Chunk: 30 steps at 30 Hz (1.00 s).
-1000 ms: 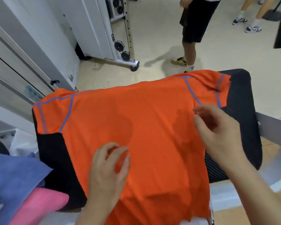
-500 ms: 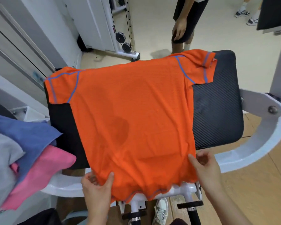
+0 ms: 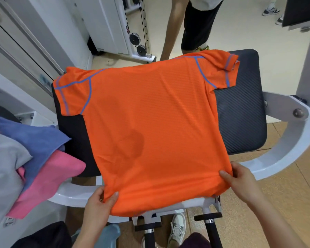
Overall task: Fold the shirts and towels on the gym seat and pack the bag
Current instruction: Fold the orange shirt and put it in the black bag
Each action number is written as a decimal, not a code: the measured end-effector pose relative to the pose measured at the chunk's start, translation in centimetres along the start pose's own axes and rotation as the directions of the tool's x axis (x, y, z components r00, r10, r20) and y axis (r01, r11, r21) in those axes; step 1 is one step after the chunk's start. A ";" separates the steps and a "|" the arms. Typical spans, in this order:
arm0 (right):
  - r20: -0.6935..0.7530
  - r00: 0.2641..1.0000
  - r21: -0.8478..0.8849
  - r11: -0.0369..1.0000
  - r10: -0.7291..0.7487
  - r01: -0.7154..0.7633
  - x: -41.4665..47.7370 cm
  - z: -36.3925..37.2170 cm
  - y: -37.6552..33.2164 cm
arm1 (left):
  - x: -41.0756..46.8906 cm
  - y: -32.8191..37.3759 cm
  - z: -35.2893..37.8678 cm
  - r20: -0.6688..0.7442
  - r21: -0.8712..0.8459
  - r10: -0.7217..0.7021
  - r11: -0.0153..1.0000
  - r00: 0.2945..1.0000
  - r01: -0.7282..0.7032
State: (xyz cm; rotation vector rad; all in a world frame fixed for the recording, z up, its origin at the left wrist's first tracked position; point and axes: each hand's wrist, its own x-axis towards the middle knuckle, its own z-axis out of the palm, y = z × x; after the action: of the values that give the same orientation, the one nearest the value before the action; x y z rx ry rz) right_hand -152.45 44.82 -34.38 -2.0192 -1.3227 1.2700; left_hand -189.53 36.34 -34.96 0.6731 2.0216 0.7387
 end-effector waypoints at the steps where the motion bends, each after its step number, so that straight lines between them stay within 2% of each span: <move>1: 0.020 1.000 -0.033 0.999 0.020 -0.020 0.0 -0.1 0.1 | -0.1 -0.1 0.1 -0.007 0.032 0.000 0.999 1.000 0.001; 6: 0.102 0.989 -0.145 0.985 0.112 -0.096 -0.1 0.1 0.0 | 0.1 -0.6 0.2 -0.095 0.300 0.028 0.954 0.995 0.002; 9: 0.107 0.990 -0.221 0.973 0.095 -0.069 0.1 0.0 -0.5 | -0.3 0.3 0.1 -0.201 0.412 0.190 0.907 0.961 -0.093; 11: 0.011 1.000 -0.296 0.955 0.020 -0.016 0.1 -0.5 -1.5 | -0.7 1.7 0.3 -0.230 0.471 0.408 0.841 0.884 -0.266; 12: -0.056 0.998 -0.333 0.943 -0.042 0.020 0.2 -0.8 -2.2 | -0.7 2.8 0.5 -0.202 0.510 0.539 0.771 0.818 -0.382; 14: -0.186 0.966 -0.363 0.926 -0.179 0.102 0.4 -1.4 -3.8 | 0.3 5.3 1.3 -0.087 0.596 0.747 0.569 0.660 -0.566; 16: -0.273 0.925 -0.344 0.925 -0.264 0.163 0.8 -1.7 -5.7 | 1.9 8.0 2.6 0.051 0.653 0.820 0.404 0.570 -0.640; 18: -0.305 0.908 -0.298 0.934 -0.288 0.196 1.8 -1.5 -7.0 | 3.3 10.3 4.1 0.184 0.719 0.802 0.285 0.568 -0.634; 21: -0.327 0.897 -0.269 0.939 -0.298 0.214 3.5 -1.0 -7.8 | 4.2 11.7 5.8 0.289 0.813 0.729 0.154 0.620 -0.561; 26: -0.478 0.793 -0.222 0.925 -0.378 0.307 8.1 -2.8 -11.5 | 3.8 11.0 5.3 0.314 0.833 0.723 0.101 0.616 -0.544; 29: -0.466 0.812 -0.238 0.934 -0.351 0.267 11.1 -4.6 -14.7 | 2.8 12.0 5.3 0.308 0.841 0.717 0.104 0.626 -0.532; 30: -0.459 0.824 -0.222 0.941 -0.332 0.255 11.8 -5.1 -15.4 | 2.7 12.8 5.3 0.296 0.833 0.735 0.114 0.609 -0.542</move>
State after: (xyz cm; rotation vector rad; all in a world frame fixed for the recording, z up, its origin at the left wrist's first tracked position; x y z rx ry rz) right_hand -154.19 62.97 -26.03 -1.9536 -1.4266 0.4774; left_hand -183.95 48.26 -29.73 2.3556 2.1510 0.0611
